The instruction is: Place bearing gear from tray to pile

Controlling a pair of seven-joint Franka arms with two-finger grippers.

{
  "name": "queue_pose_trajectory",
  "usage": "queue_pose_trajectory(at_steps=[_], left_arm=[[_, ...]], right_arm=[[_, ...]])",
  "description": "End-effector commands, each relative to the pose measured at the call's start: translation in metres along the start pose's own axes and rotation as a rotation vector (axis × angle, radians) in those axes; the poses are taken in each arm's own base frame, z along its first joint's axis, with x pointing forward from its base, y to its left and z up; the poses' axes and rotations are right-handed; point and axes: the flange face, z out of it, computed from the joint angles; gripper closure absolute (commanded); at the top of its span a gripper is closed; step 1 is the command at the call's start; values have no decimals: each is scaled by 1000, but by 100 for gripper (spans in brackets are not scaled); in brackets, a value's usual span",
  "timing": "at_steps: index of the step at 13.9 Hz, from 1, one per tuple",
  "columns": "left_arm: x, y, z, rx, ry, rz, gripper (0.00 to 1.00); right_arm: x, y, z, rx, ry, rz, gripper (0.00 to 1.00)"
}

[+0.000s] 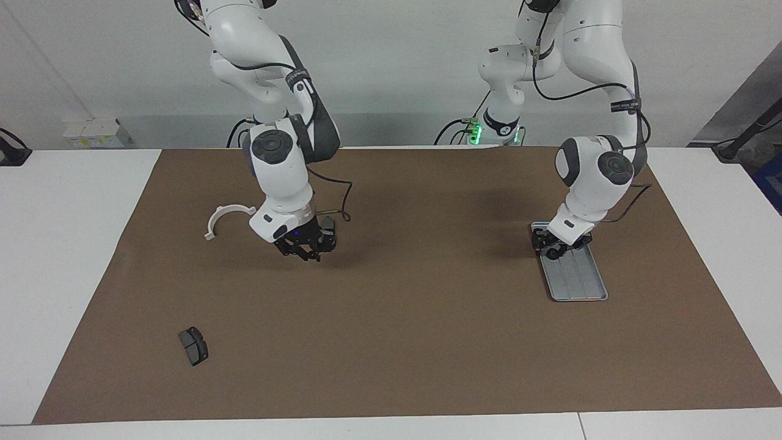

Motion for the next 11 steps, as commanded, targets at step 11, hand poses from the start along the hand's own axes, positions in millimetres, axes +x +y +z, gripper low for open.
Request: queue_pose_trajectory(at_steps=[11], left_arm=[[-13,-23,6,1,9,21,42]], right_arm=[[6,55,-9,-11,-19,-88,88]])
